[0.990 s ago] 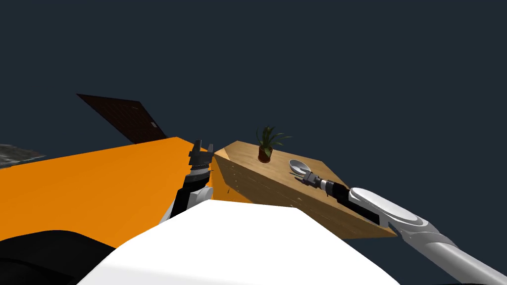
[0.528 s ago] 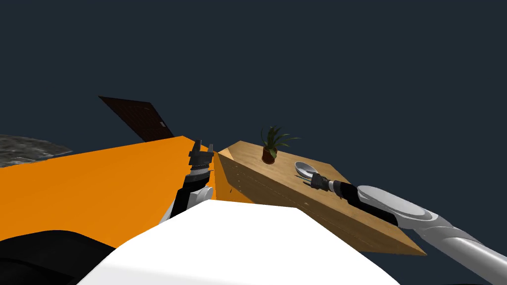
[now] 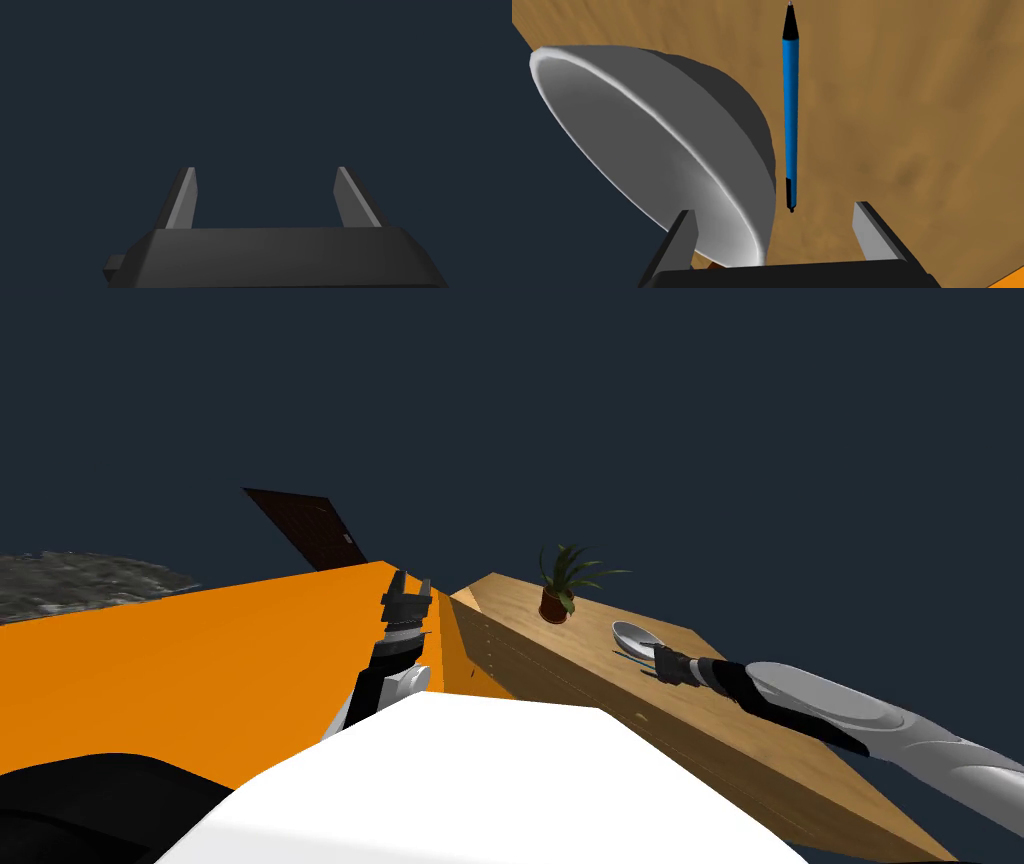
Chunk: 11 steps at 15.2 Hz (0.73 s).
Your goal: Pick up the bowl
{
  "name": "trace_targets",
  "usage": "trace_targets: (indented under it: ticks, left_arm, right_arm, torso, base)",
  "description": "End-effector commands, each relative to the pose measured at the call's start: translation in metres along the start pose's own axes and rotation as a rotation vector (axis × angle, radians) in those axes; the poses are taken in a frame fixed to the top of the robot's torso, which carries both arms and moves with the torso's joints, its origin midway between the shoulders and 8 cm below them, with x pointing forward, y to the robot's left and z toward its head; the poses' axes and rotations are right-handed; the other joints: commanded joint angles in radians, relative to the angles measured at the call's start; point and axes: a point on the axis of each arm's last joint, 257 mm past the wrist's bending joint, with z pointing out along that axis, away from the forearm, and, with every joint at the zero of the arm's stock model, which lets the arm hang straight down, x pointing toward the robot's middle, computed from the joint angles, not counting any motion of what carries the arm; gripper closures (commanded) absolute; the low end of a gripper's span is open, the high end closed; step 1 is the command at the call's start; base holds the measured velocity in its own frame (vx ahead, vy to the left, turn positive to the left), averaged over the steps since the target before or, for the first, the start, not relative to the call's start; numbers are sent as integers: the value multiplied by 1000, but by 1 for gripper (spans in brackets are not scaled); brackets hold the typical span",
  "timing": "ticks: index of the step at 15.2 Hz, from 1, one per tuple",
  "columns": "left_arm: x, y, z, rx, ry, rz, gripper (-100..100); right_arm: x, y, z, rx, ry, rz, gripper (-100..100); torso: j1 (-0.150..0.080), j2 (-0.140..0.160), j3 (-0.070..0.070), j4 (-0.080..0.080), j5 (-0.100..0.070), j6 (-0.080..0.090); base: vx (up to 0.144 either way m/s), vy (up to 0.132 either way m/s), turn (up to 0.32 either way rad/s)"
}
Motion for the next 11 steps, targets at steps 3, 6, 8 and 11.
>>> trace_targets:
  ticks: [3,6,8,11]
  left_arm:
    - [0,0,0,0,0,0,0]
    - [0,0,0,0,0,0,0]
    - [0,0,0,0,0,0,0]
    - [0,0,0,0,0,0,0]
  right_arm:
    - [49,-1,-22,-57,139,-105,-100]
    - [76,-1,-36,-92,215,-158,-100]
    - [96,-1,-48,-120,270,-196,-100]
    - [99,3,-48,-119,265,-189,-100]
  torso:
    - [0,0,0,0,0,0]
    - [2,-1,0,0,1,0]
    - [0,0,0,0,0,0]
    - [-2,0,0,0,0,0]
  base:
    - [27,75,97]
    - [35,85,97]
    - [22,58,54]
    - [18,30,51]
